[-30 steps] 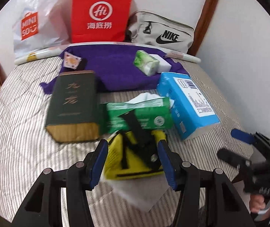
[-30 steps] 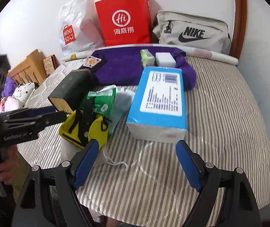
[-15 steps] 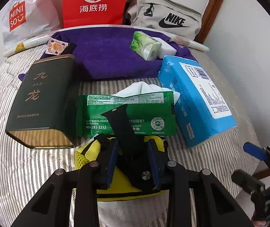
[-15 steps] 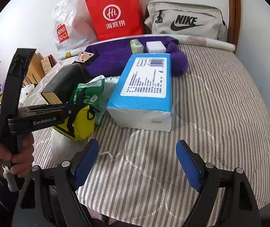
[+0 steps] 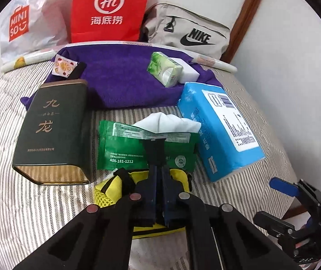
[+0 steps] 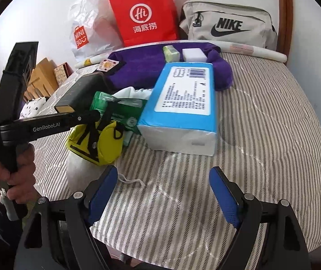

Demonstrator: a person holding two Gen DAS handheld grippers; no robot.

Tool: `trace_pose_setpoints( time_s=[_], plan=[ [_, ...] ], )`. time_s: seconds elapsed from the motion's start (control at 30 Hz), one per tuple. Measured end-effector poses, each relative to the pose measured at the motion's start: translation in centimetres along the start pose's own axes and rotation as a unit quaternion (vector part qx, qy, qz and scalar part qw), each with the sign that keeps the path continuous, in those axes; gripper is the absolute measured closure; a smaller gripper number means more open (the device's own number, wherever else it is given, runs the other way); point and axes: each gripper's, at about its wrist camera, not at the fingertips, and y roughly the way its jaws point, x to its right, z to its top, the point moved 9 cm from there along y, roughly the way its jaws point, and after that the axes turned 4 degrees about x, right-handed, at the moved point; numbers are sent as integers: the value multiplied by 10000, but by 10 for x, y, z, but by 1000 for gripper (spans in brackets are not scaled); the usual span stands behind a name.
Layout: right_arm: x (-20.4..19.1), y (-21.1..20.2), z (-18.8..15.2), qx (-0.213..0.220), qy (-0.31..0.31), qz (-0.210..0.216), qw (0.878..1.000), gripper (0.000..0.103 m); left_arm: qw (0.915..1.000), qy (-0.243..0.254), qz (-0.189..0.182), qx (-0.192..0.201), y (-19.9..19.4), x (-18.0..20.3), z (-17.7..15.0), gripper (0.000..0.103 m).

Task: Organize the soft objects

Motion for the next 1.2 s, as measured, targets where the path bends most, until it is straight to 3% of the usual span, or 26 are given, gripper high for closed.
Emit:
trace_pose_setpoints(
  time_s=[0.17, 0.33, 0.53, 0.6, 0.7, 0.97, 1.2],
  plan=[
    [-13, 7, -3, -105, -143, 47, 9998, 19, 9998, -36, 43, -192, 10, -4, -7, 98],
    [-19, 11, -4, -175, -199, 69, 9996, 19, 9997, -77, 141, -174, 18, -4, 0, 73],
    [-21, 15, -6, -220, -239, 92, 9994, 19, 9972, 155, 664, -307, 37, 1, 8, 64],
    [-21, 16, -7, -243, -216, 118, 9994, 19, 9958, 67, 835, -362, 44, -2, 9, 65],
    [-21, 18, -7, -271, -194, 129, 9994, 19, 9944, 220, 948, -409, 49, -3, 8, 84],
    [-33, 21, -2, -209, -201, 274, 9992, 20, 9992, 1, 385, -70, 9, -6, 21, 83],
    [-60, 33, 3, -209, -279, 545, 9979, 20, 9995, -161, 227, 169, -30, -21, 31, 83]
  ],
)
